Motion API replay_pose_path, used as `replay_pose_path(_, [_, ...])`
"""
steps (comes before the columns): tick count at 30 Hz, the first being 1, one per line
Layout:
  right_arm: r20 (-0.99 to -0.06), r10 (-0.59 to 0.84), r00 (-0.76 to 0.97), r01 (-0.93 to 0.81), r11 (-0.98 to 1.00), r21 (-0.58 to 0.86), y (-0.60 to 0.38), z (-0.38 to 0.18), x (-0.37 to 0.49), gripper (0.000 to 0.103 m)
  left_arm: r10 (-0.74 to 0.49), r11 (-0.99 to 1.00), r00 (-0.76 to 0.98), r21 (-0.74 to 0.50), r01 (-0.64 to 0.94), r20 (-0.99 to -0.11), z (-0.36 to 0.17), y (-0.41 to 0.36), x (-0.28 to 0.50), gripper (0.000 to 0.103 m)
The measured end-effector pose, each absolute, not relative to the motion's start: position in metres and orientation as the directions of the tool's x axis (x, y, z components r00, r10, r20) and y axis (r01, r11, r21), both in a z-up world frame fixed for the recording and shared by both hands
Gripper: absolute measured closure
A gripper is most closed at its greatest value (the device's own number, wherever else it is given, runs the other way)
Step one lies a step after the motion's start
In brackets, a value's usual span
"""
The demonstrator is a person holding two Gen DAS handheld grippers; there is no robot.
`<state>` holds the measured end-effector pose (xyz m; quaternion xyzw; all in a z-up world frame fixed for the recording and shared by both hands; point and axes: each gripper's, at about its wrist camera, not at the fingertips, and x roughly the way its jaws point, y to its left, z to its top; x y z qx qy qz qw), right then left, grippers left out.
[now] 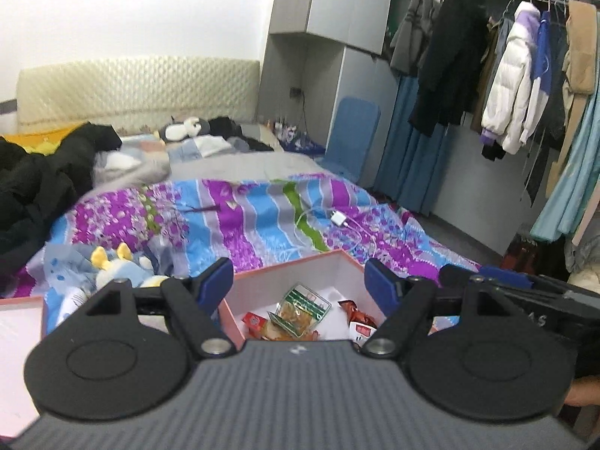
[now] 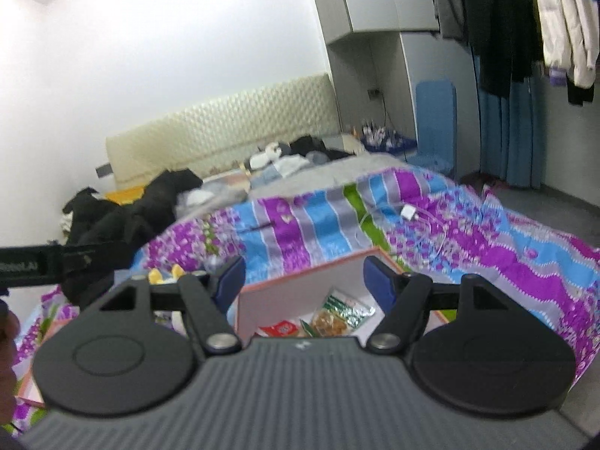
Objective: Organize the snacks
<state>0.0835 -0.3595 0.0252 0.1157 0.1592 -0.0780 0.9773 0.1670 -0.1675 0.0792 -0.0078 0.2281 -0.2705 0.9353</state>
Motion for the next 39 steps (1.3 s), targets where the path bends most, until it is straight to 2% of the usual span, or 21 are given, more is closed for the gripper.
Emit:
replay_pose_path(16, [-0.281,-0.101,0.954,0.162,0.966,0.202,-0.335,0.032,0.005,0.032,-0.481,0.869,0.771,-0.110,0.482,-0.418,0.076,-0.127,0.069,0.022])
replay_pose_path(39, [-0.421,-0.132,0.897,0.225,0.958,0.179,-0.329,-0.034,-0.018,0.032,-0.438,0.886,0.737,-0.111,0.450,-0.514,0.011,-0.128,0.049,0.022])
